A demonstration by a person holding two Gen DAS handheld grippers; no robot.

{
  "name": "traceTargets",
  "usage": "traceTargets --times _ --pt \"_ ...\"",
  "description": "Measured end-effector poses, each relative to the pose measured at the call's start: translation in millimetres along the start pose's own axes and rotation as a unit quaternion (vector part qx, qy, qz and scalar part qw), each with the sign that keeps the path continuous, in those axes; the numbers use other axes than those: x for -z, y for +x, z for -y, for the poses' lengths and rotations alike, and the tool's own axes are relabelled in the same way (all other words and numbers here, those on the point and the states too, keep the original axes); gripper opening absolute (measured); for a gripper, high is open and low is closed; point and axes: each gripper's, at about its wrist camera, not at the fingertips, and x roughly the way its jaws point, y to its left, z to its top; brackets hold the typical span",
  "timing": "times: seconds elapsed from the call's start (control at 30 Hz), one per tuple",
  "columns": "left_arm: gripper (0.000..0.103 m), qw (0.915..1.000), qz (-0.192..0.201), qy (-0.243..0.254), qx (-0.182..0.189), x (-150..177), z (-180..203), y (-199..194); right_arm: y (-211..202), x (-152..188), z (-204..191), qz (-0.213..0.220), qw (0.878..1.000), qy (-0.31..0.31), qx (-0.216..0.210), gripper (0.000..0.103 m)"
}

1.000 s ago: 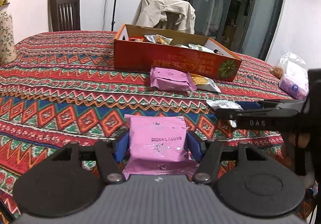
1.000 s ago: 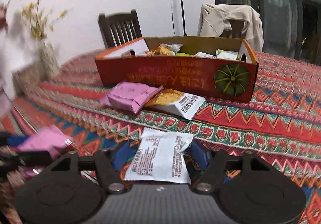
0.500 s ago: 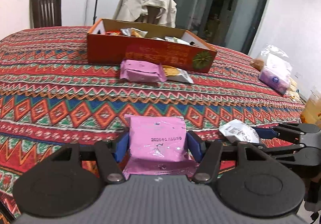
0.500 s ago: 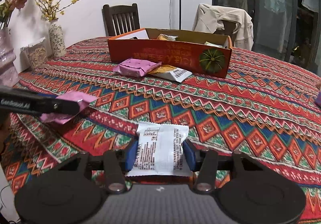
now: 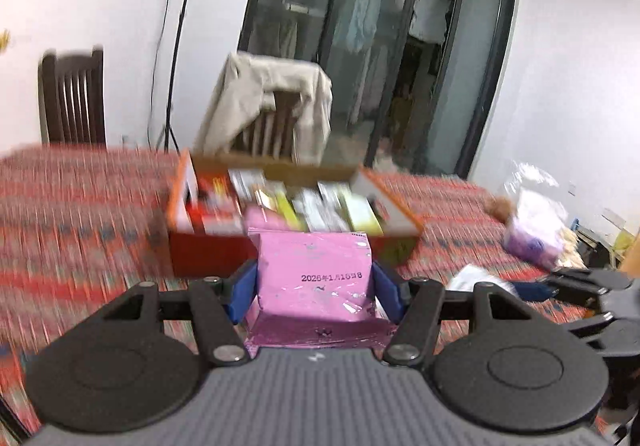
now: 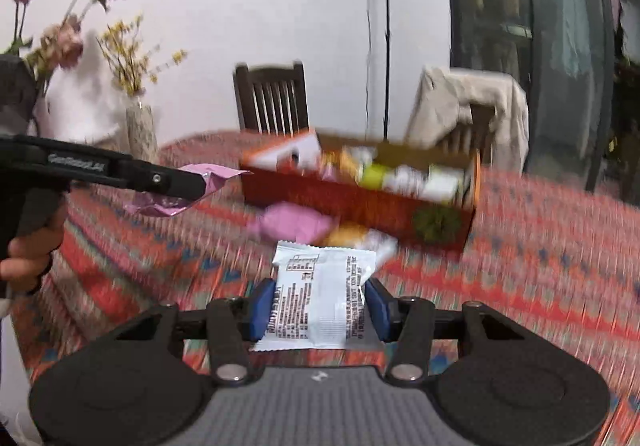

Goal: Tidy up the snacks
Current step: 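Carry the pink packet and white packet into the box and open both tools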

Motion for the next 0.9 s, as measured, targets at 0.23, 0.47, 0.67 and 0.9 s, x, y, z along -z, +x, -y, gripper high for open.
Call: traceTargets --times 0.23,0.47,0.67,0.9 --pt "0.062 0.9986 -0.002 -0.011 -0.051 -63 -49 88 41 -84 40 0.046 0.999 -0.025 0.005 0.048" --pt "0.062 0.9941 -0.055 -0.037 -0.087 -61 -82 181 148 -118 78 0.002 1.000 0.002 0.014 0.048" --pt "0.063 0.9939 -0.072 -0.014 -0.082 -45 -88 207 216 -107 88 -0.045 0.999 0.014 0.025 0.048" --pt "0.072 0.9949 -0.070 -0.010 -0.072 -49 -87 201 245 -91 83 -0.075 0.997 0.008 0.030 0.049"
